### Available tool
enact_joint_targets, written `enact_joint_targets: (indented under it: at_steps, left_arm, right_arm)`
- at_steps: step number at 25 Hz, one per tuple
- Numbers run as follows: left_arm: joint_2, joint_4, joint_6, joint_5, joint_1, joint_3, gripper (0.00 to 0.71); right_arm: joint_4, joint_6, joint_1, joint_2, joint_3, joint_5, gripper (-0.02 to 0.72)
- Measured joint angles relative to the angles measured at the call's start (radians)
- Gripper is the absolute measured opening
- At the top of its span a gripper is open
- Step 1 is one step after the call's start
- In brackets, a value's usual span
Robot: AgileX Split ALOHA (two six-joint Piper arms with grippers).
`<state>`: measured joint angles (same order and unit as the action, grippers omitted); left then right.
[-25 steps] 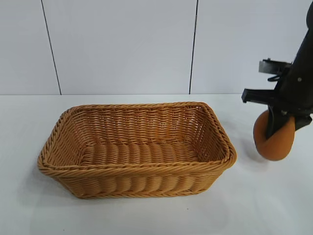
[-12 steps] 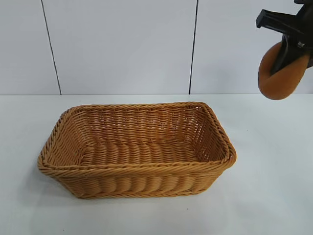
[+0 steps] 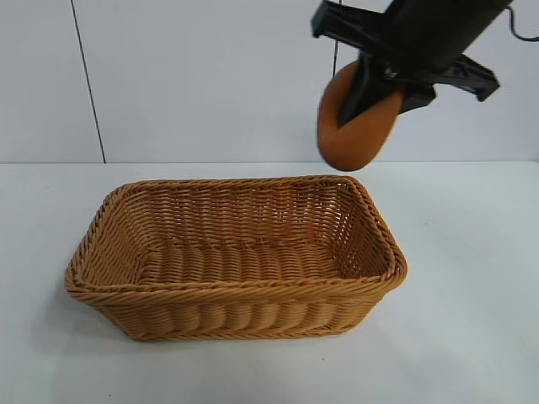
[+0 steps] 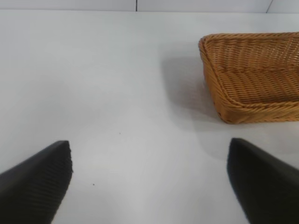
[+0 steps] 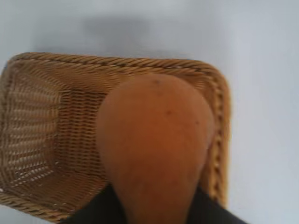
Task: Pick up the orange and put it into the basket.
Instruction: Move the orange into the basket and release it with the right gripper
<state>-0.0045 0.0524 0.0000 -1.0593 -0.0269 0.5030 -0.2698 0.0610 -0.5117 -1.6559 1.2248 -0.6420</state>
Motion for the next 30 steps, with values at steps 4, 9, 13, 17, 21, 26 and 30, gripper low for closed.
enact_joint_targets:
  at_steps: [4,9,13,17,21,26,30]
  left_arm:
    - [0.000,0.000,0.000,0.000,0.000,0.000,0.643]
    - [0.000,0.000,0.000,0.000,0.000,0.000,0.643]
    - [0.000,0.000,0.000,0.000,0.000,0.000,0.643]
    - [0.000,0.000,0.000,0.000,0.000,0.000,0.643]
    - [0.000,0.000,0.000,0.000,0.000,0.000,0.643]
    - [0.000,0.000,0.000,0.000,0.000,0.000,0.643]
    - [0.000,0.000,0.000,0.000,0.000,0.000,0.643]
  right_arm:
    - [-0.018,0.021,-0.104,-0.056,0.000,0.093,0.082]
    - [-0.024,0.039,-0.172,-0.170,-0.001,0.208,0.082]
    - [-0.029,0.045,-0.176,-0.279,-0.001,0.300,0.082]
    - [-0.030,0.045,-0.176,-0.352,-0.004,0.326,0.099]
    - [-0.027,0.045,-0.176,-0.356,-0.005,0.326,0.296]
    - [0.009,0.045,-0.176,-0.355,0.057,0.205,0.557]
    - [0.087,0.054,-0.176,-0.355,0.185,-0.010,0.589]
